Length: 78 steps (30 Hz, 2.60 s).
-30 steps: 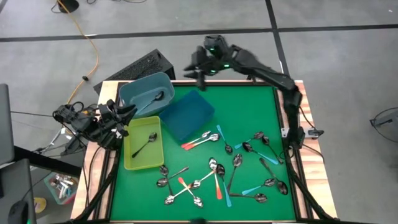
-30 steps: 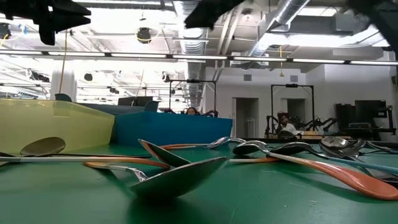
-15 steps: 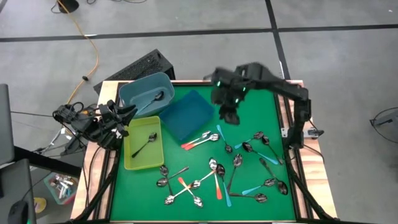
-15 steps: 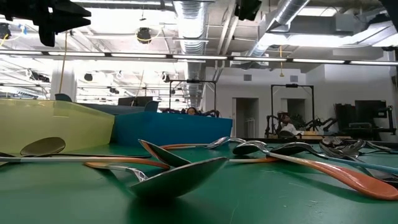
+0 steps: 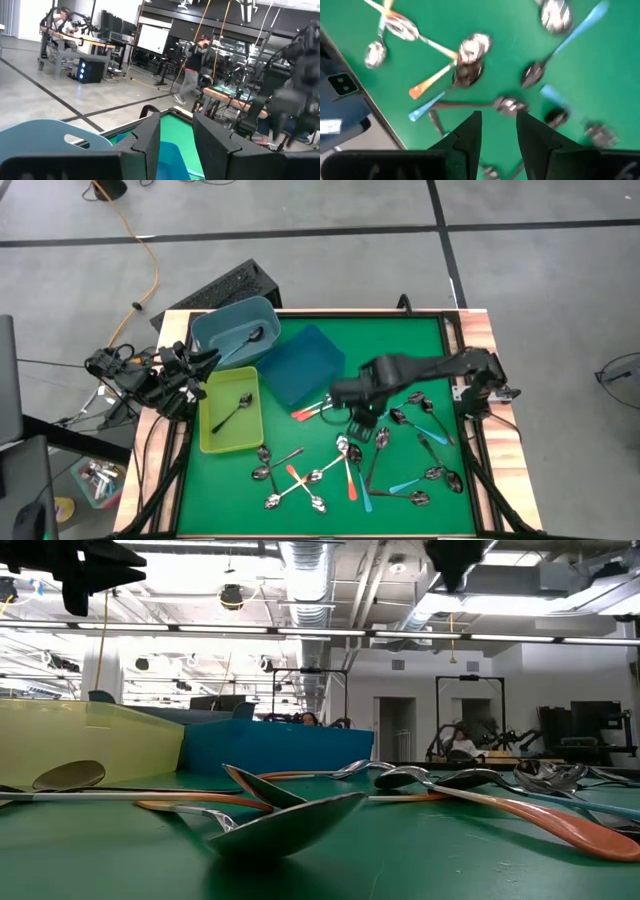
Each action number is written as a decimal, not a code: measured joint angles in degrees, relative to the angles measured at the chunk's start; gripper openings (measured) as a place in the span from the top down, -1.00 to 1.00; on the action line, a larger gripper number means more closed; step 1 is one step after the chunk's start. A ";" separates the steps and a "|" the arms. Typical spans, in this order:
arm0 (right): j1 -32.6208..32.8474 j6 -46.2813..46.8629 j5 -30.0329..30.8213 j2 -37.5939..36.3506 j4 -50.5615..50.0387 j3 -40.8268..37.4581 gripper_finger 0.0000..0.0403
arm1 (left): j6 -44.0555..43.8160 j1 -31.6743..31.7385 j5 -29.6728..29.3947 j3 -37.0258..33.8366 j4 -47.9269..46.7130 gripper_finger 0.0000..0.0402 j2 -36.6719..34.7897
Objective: Sort silverware by color (type)
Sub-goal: Put the orange spoon into the blue bin
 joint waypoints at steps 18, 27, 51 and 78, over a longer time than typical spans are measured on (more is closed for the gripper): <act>-7.28 -37.32 3.82 0.03 45.47 -26.60 0.17 | -2.14 0.00 2.17 0.00 -1.50 0.50 0.00; -13.52 -40.83 3.19 0.03 46.27 -32.73 -0.09 | -2.57 -0.01 2.18 0.00 -2.97 0.50 0.00; -15.89 -43.64 1.64 0.09 59.33 -41.55 -0.32 | -4.86 0.01 2.11 0.00 -3.65 0.50 0.00; -15.63 -38.89 7.25 5.19 60.82 -41.04 0.30 | -4.94 -0.01 1.17 0.00 -3.91 0.50 0.00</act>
